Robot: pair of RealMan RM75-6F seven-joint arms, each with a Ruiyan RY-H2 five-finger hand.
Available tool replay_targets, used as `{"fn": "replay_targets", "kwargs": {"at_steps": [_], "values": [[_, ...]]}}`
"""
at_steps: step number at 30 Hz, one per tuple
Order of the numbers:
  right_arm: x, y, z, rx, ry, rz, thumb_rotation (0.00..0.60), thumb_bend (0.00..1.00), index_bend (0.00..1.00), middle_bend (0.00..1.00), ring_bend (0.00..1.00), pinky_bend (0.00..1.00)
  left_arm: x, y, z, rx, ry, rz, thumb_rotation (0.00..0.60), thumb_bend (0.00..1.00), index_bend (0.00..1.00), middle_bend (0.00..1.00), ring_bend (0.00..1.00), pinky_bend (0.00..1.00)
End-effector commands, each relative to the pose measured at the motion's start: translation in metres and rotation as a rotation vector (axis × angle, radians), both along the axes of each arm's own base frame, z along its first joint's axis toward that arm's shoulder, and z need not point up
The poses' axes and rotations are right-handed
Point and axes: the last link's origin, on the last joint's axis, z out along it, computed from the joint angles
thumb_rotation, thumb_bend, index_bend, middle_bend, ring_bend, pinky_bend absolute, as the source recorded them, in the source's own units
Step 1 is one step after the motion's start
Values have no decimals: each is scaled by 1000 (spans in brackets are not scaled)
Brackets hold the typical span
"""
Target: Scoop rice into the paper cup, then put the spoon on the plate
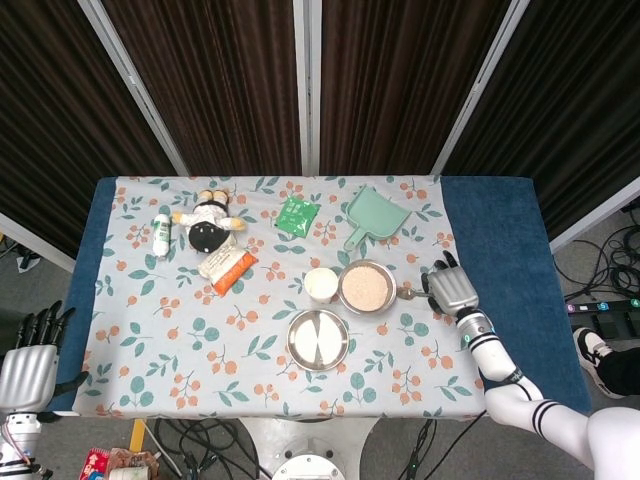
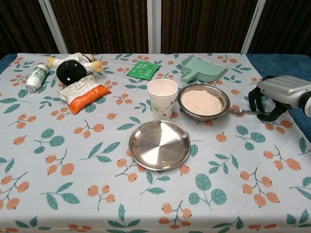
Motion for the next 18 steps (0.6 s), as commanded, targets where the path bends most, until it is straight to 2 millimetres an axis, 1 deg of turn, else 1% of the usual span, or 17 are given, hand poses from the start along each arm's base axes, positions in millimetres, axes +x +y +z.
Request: {"fn": "replay_targets", "kwargs": {"at_steps": [1,6,9,13,14,18], "values": [[0,0,0,2,0,1,600,319,546,561,217,3,0,0,0,1,0,1,600,41,141,90,17,0],[1,-2,4,17,17,13,600,336,590,594,240,7,0,0,0,4,-2,0,600,41,141,90,17,0],[3,-4,14,26,40,41,600,346,602,604,245,7,0,0,1,8,-3,-1,600,41,141,90,17,0],[13,-8,43,30,84,108,600,355,628,620,257,16,0,0,2,11,-3,-6,600,41,141,90,17,0],[17,-9,54,28,94,127,600,357,633,624,262,19,1,1,2,12,-4,-9,600,41,141,90,17,0],[36,-13,83,40,122,187,600,362,648,635,277,30,2,0,2,15,-4,-13,600,41,141,90,17,0]]}}
